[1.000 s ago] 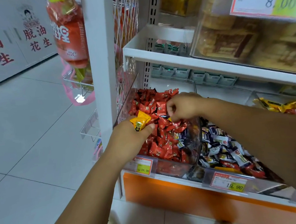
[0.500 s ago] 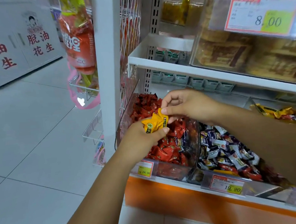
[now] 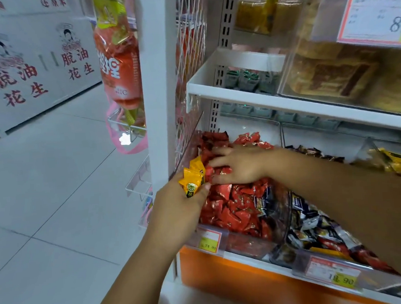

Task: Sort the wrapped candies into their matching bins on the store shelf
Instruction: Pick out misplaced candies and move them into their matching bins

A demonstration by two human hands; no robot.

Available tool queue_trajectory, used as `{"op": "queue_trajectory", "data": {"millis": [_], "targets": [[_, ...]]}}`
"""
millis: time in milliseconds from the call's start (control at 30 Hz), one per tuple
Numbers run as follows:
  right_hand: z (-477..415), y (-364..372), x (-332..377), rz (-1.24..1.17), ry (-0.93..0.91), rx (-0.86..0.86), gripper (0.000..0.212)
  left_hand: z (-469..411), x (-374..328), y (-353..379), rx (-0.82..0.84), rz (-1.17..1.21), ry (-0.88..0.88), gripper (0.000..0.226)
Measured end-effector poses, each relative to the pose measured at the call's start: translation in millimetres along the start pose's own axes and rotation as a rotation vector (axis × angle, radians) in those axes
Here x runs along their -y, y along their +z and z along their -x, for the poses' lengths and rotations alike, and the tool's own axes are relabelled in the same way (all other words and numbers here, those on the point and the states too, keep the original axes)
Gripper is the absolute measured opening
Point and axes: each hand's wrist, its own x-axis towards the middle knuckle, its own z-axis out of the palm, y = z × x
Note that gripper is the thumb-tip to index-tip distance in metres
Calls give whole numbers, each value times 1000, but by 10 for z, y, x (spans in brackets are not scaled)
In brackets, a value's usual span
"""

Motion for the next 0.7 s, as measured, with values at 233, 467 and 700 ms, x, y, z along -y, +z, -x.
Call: {"op": "queue_trajectory", "data": {"millis": [233,467,700], "targets": [[550,-149,-170,-37,19,190,51,82,-43,-65,-2,-13,-1,31],[-140,-234,84,-186,-61,-290,40,139,-24,-170,-9,-43,1,3],[52,29,-157,-3,37,89,57,160,-34,-250,39,-14,-21,6]]}}
